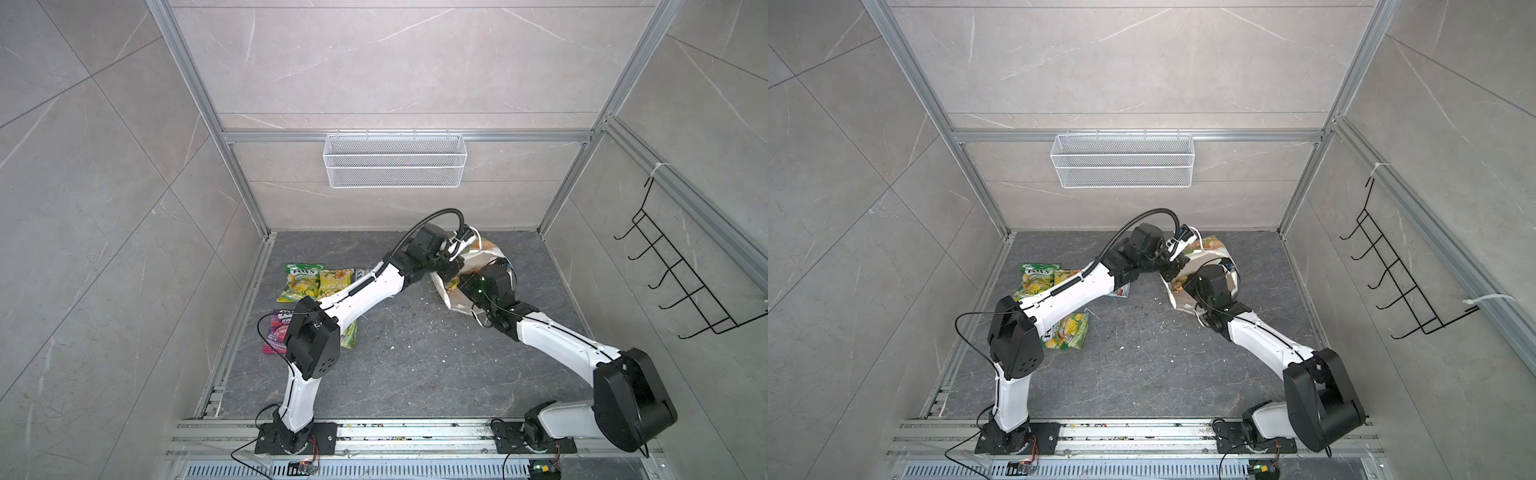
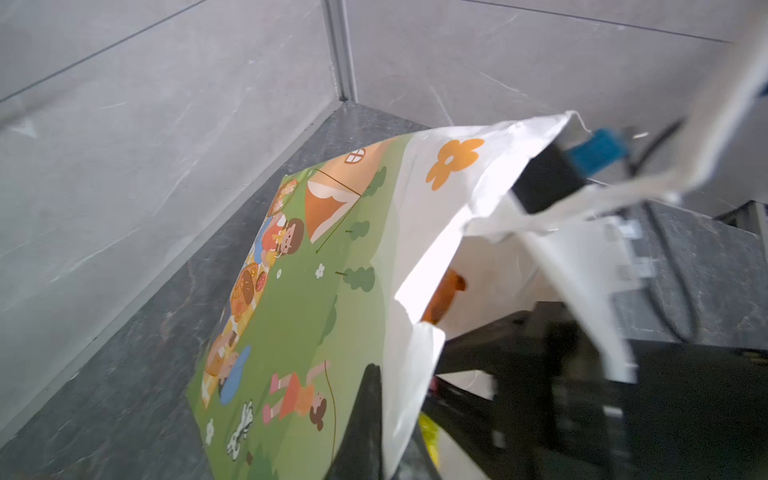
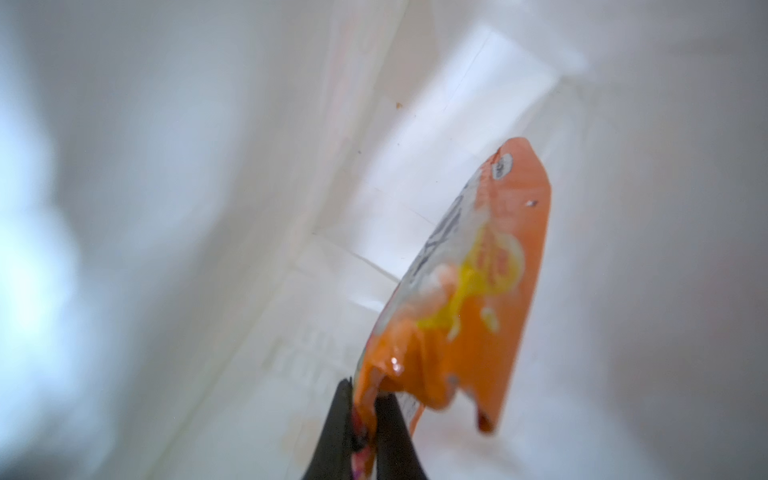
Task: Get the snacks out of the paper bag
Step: 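Pull the Fox's Fruits packet out of the bag with the right gripper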
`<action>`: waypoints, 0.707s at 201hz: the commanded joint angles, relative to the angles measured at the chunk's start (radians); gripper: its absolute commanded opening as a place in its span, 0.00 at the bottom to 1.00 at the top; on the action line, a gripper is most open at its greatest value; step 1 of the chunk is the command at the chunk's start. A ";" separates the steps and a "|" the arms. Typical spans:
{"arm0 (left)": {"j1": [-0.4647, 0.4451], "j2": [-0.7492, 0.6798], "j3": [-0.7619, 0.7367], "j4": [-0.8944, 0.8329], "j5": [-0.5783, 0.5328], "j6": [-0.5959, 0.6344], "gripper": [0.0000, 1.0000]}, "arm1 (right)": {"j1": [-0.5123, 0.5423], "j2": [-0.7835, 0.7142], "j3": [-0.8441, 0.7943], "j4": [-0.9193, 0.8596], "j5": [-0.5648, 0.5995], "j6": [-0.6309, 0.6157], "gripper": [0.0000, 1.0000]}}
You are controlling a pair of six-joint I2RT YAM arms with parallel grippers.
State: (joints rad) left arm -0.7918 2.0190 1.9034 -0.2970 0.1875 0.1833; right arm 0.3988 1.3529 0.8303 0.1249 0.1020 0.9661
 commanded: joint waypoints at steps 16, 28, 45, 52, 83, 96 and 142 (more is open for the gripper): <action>0.058 0.069 0.190 -0.213 0.031 -0.026 0.00 | 0.000 -0.094 0.107 -0.145 -0.073 -0.106 0.00; 0.071 0.079 0.210 -0.231 0.036 -0.023 0.00 | 0.000 -0.111 0.130 -0.170 -0.080 -0.130 0.00; 0.085 0.080 0.211 -0.236 0.059 -0.022 0.00 | 0.000 -0.118 0.186 -0.207 -0.113 -0.178 0.00; 0.092 0.083 0.210 -0.233 0.070 -0.029 0.00 | 0.000 -0.117 0.216 -0.224 -0.132 -0.208 0.00; 0.116 0.115 0.271 -0.271 0.131 -0.073 0.00 | -0.002 -0.119 0.327 -0.263 -0.198 -0.299 0.00; 0.125 0.131 0.300 -0.289 0.149 -0.093 0.00 | -0.002 -0.125 0.368 -0.269 -0.206 -0.322 0.00; 0.147 0.172 0.416 -0.347 0.247 -0.179 0.00 | -0.001 -0.173 0.506 -0.286 -0.200 -0.374 0.00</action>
State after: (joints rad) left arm -0.6582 2.1815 2.2318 -0.5938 0.3367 0.0849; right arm 0.3988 1.2442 1.2427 -0.1806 -0.0925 0.6590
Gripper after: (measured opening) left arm 0.047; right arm 0.097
